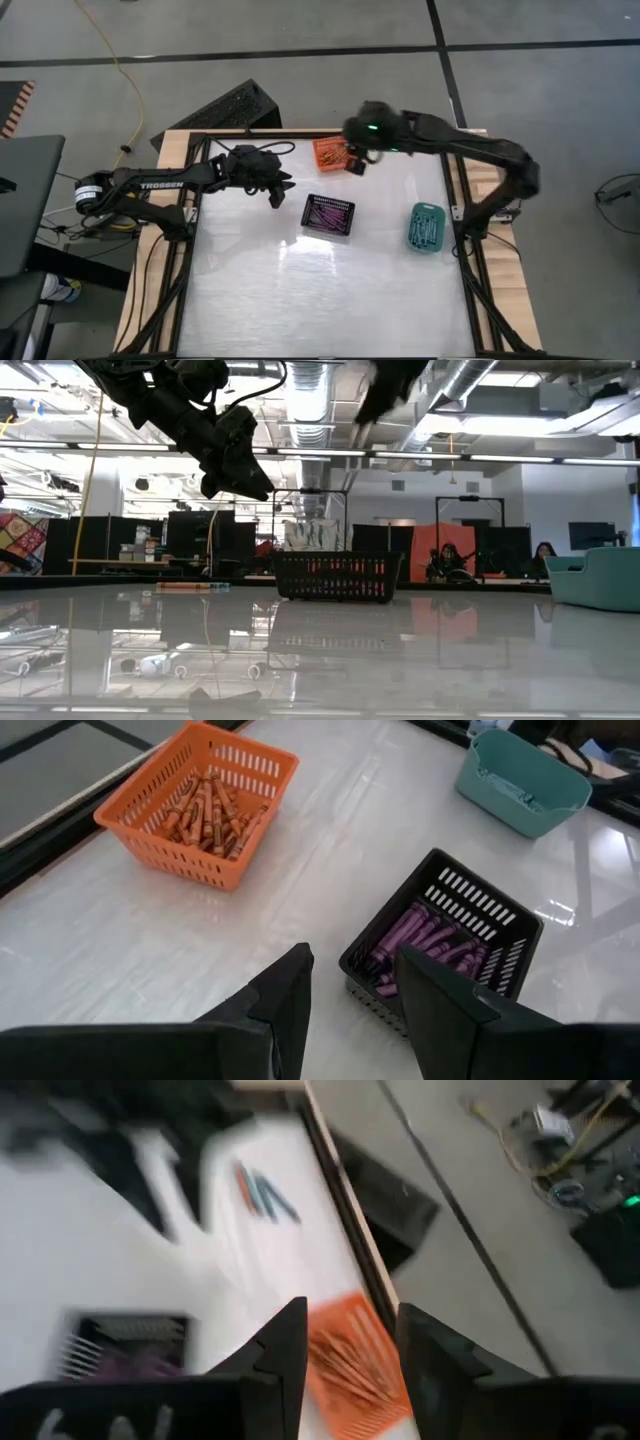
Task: Sort crayons
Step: Put the blue green crayon into the green bin
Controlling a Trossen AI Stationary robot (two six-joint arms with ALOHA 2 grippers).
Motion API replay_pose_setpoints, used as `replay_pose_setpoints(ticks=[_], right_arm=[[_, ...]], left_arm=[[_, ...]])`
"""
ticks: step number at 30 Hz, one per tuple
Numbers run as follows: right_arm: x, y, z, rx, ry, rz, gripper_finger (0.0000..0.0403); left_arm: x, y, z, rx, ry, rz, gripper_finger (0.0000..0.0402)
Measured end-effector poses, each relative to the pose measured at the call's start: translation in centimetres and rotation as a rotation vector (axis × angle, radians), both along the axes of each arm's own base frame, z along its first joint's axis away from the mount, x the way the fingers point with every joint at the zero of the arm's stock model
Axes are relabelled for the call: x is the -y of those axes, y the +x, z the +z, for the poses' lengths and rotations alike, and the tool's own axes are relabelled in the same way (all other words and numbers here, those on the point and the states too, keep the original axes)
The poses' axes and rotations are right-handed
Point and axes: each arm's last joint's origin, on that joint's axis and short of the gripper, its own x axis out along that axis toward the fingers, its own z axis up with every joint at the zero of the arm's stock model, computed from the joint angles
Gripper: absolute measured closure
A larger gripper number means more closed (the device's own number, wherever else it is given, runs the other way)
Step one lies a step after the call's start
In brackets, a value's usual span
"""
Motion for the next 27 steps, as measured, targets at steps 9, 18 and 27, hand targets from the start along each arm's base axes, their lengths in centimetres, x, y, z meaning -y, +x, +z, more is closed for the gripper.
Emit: replay_pose_setpoints(ticks=[9,18,27], right_arm=[[-7.1,-6.9,5.0,0.211,0.197,0.0,0.0264],[-10.9,-8.1,3.6,0.071,0.231,-0.025,0.0266],[-12.4,-6.6,2.1,-0.012,0.211,-0.009,0.0266]], left_arm=[[-0.2,-0.2,-0.2,-0.017,-0.033,0.114,0.027],[-2.0,-2.3,-0.6,-0.317,0.323,0.212,0.027],[-7.0,-4.1,-0.2,-0.452,0.278,0.286,0.027]])
